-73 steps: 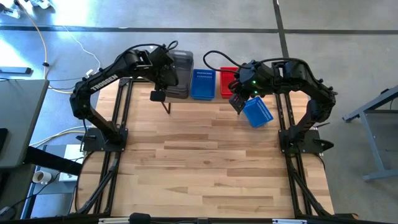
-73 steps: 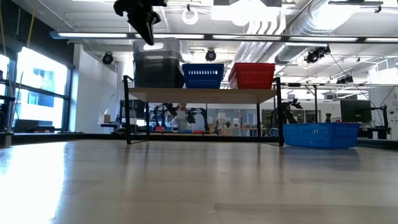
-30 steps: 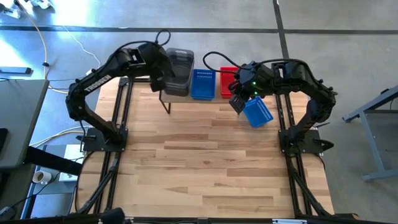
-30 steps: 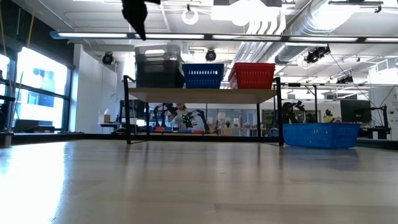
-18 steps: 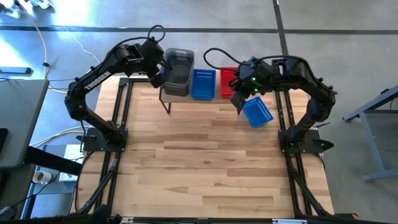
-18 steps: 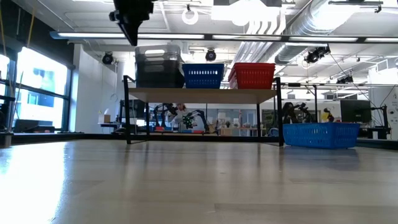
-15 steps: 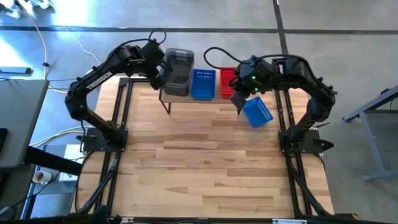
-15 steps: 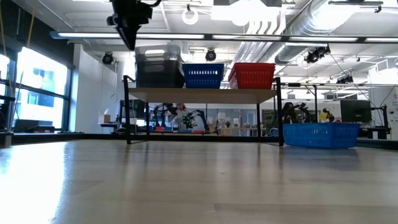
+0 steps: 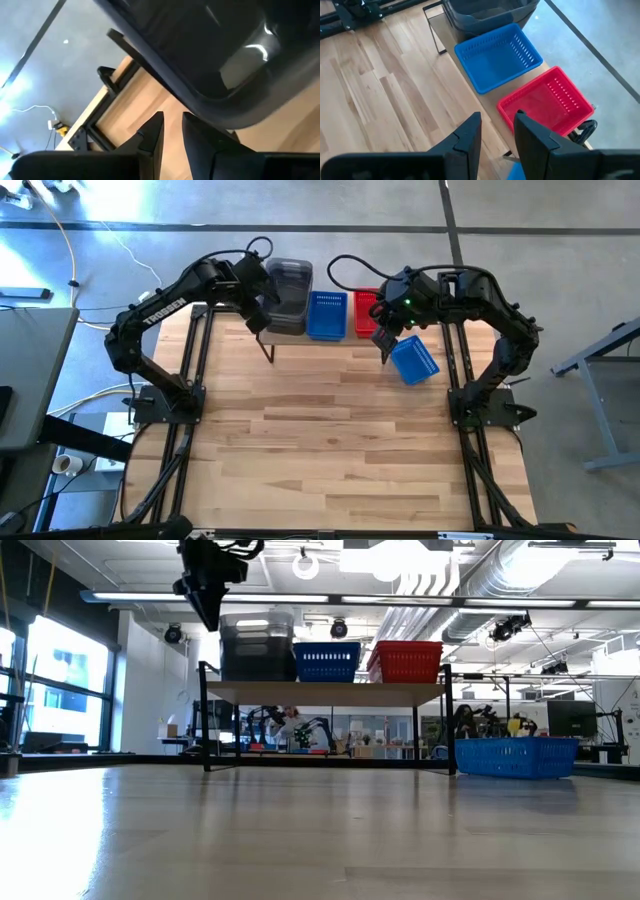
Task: Stack baskets on shelf by color
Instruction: Stack the black bin on top of the black bin on the shelf, then stack the blue bin on top of the blue bin on the shelf
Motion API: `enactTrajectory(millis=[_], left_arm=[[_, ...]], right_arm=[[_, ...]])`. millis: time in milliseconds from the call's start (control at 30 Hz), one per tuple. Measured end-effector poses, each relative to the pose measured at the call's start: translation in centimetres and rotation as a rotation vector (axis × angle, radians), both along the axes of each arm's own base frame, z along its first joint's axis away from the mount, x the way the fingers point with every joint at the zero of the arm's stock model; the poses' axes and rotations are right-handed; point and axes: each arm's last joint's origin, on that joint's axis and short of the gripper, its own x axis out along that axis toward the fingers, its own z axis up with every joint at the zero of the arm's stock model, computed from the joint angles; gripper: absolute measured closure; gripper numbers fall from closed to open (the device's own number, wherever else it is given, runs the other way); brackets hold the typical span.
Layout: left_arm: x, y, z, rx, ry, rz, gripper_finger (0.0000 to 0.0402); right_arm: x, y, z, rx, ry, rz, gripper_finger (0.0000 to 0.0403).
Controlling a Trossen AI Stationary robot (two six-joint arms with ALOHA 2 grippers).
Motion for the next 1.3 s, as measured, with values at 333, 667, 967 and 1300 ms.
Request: enactTrajectory(millis=[333,667,967,1300], left_arm=[[1.3,-1.4,-0.3,-0.027,-0.017,-0.061,0.0346],[2.0,-2.9,-0.2,-0.052,-0.035,-0.083,0.0346],[1.3,-4.1,3.4,0.052,-0.068,-0.010,0.0346],[2.5,-7.5,6.0,0.079,-0.213,-0.082,0.0348]], right_arm=[[-0.6,0.1,0.4,-0.011,-0.007,0.022,0.0302],[-3.5,0.5,2.0,-0.018,-0.083,0.015,0.0302],[-5.0,0.5,1.3,-0.037,-0.054,-0.028,0.0302],[-8.6,0.9,-4.9,0.082,0.067,-0.235,0.0302]])
